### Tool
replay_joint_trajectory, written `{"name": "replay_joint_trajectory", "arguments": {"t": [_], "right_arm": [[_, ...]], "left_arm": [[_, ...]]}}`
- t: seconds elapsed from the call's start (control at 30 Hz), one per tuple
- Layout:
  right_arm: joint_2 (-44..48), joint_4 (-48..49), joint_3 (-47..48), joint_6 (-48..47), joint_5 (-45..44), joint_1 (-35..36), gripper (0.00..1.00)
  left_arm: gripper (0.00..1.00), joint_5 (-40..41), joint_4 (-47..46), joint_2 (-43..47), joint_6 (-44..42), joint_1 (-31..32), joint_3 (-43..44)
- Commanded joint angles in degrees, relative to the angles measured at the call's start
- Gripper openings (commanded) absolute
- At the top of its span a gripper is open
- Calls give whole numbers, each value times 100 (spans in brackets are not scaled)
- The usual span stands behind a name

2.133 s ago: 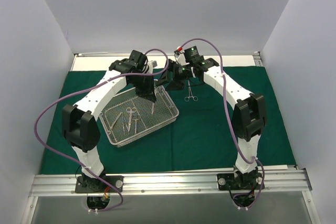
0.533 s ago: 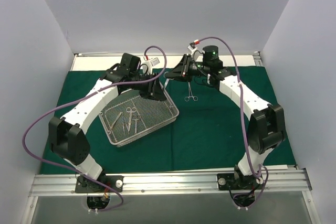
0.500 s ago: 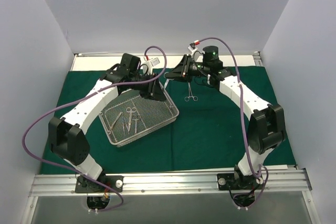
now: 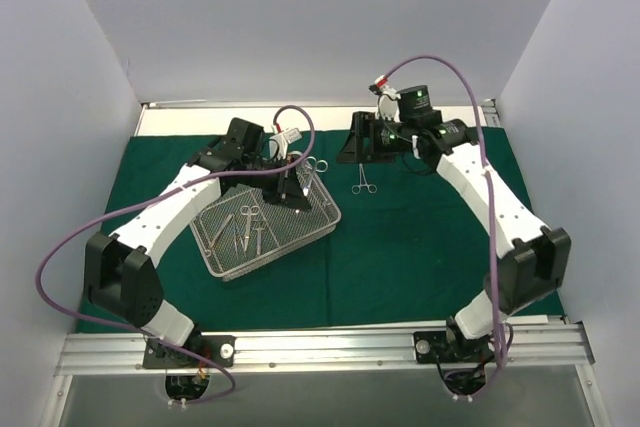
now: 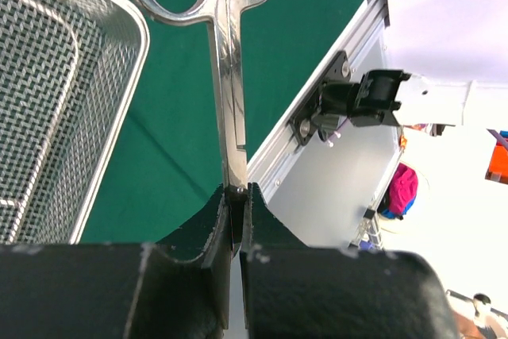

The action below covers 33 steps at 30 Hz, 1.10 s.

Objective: Open and lay out the surgical kit
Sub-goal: Place the medical item in the surgical kit.

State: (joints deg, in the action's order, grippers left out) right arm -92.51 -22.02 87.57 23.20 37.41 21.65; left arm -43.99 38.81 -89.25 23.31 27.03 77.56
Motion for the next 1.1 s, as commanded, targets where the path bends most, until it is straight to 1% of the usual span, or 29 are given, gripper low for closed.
{"name": "replay_joint_trajectory", "arguments": {"t": [0.0, 0.03, 0.07, 0.1, 0.17, 0.2, 0.23, 0.27, 0.33, 0.4, 0.43, 0.47, 0.53, 0.6, 0.63, 0.7, 0.83, 0.93, 1.07], "right_arm": [[1091, -822, 16, -1834, -1294, 426, 64], [1321, -726, -125, -2289, -1715, 906, 69], [1532, -551, -291, -2685, -2207, 1103, 69], [1960, -462, -659, -3002, -2342, 1287, 69], [2332, -286, -968, -3731, -2553, 1656, 75], [2612, -268, -1083, -3935, -2615, 1737, 76], [2702, -302, -1162, -4137, -2598, 1816, 80], [2747, -442, -1137, -4305, -2572, 1912, 83], [2747, -627, -927, -4683, -2537, 2141, 84], [2668, -926, -803, -5112, -2493, 2343, 78], [2642, -1057, -716, -5315, -2240, 2405, 73], [2624, -1276, -671, -5535, -2099, 2484, 70], [2580, -1427, -671, -6087, -2036, 2755, 69], [2519, -1629, -671, -6388, -2088, 2897, 66], [2510, -1700, -671, -6737, -2036, 3002, 60], [2527, -1858, -706, -7065, -2036, 3099, 55], [2694, -1858, -838, -7522, -2036, 3293, 53], [2677, -2287, -777, -7935, -1904, 3442, 52], [2633, -2403, -882, -8007, -1974, 3767, 52]], "left_arm": [[2, -241, 126, 417, -222, 13, -91], [2, -285, 179, 496, -265, 22, -118], [2, -355, 215, 531, -274, 31, -162], [2, -382, 206, 584, -274, 39, -275], [2, -444, 206, 725, -248, 101, -399], [2, -540, 224, 751, -239, 145, -460], [2, -567, 241, 804, -239, 180, -539], [2, -558, 250, 822, -239, 311, -575], [2, -523, 268, 883, -213, 487, -671], [2, -602, 172, 927, -125, 716, -742], [2, -602, 128, 971, -38, 786, -786], [2, -611, 92, 989, -20, 865, -830], [2, -672, 57, 989, 7, 1076, -848], [2, -699, 57, 1006, 16, 1260, -874], [2, -699, 48, 1024, 24, 1296, -883], [2, -769, 5, 1050, 51, 1366, -944], [2, -980, -251, 1147, 271, 1480, -1111], [2, -963, -216, 1130, 236, 1569, -1103], [2, -945, -93, 1042, 165, 1656, -945]]}}
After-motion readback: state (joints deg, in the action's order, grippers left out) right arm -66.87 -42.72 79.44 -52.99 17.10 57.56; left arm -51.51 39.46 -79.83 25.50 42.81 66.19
